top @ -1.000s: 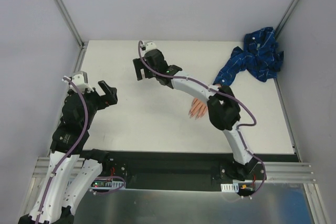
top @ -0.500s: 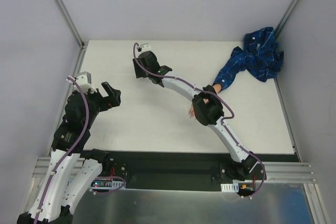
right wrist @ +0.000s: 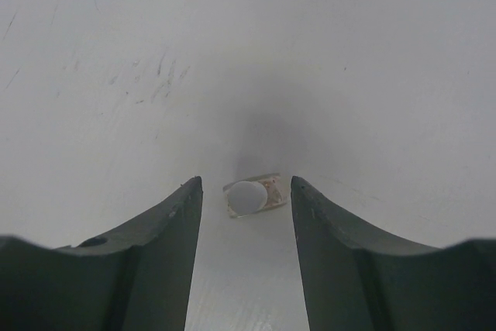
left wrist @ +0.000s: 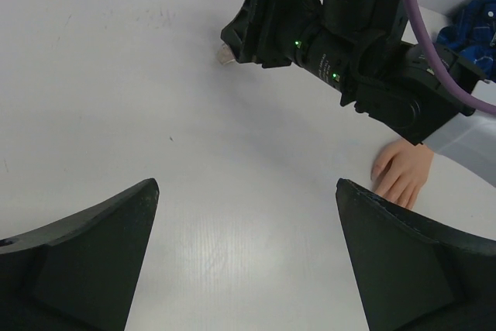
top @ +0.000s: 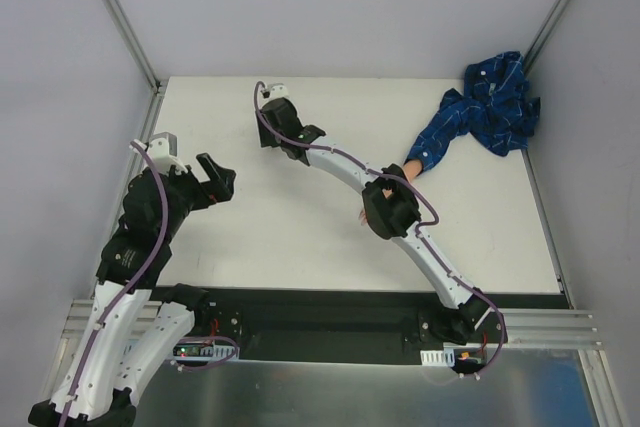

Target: Paint the nails

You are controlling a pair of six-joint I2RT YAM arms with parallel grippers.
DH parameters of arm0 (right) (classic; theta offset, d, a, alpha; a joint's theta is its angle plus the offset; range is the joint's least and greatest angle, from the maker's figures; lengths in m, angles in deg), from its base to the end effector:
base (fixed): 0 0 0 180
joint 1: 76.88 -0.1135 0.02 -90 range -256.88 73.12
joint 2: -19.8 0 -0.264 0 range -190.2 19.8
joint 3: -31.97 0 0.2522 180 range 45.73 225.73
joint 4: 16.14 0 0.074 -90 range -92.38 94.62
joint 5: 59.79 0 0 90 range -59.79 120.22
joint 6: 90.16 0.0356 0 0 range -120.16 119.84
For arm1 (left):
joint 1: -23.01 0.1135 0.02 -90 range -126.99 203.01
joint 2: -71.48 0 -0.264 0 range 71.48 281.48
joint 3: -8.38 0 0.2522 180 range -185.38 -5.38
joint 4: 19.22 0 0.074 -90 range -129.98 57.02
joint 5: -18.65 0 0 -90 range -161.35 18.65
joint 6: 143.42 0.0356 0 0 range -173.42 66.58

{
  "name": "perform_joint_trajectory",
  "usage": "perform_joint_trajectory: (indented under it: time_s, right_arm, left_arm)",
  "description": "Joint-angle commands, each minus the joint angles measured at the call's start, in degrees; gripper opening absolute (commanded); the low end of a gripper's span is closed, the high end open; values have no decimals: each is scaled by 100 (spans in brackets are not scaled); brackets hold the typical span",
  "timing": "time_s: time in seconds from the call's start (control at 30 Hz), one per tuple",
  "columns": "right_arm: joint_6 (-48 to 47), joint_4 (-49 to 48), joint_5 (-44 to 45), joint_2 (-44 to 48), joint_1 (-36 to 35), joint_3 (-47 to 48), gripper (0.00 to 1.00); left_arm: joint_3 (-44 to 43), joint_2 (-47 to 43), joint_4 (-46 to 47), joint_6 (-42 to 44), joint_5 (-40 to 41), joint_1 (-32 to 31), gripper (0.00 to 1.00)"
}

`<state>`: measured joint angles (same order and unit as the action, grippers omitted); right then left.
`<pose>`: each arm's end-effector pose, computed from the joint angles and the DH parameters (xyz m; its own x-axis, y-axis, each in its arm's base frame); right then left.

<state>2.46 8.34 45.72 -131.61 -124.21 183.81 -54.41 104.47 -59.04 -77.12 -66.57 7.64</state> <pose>0.4156 0.4368 0.1976 -0.3007 -0.2613 -0.9172 -0.5298 0.8455 -0.0671 0.1215 -0.0303 0.3635 -0.2280 -0.3527 -0.9075 0.1020 0.9183 -0.3825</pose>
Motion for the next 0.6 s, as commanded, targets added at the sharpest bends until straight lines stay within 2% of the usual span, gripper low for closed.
perform_joint_trajectory:
  time_s: [0.0,0.13,0.23,0.57]
  right_arm:
    - [169,35,58,-11,49,360,52]
    - [178,105,49,-81,49,518,49]
    - [152,150,23,-134,49,588,43]
    - [82,316,13,-143,40,676,43]
  left_arm:
    - [-273,-56,66,-108,-170,-53,96]
    - [-335,-65,40,-134,-223,-79,96]
    - [-405,-74,22,-134,-249,-106,96]
    - [-572,-144,-74,-64,-232,-159,95]
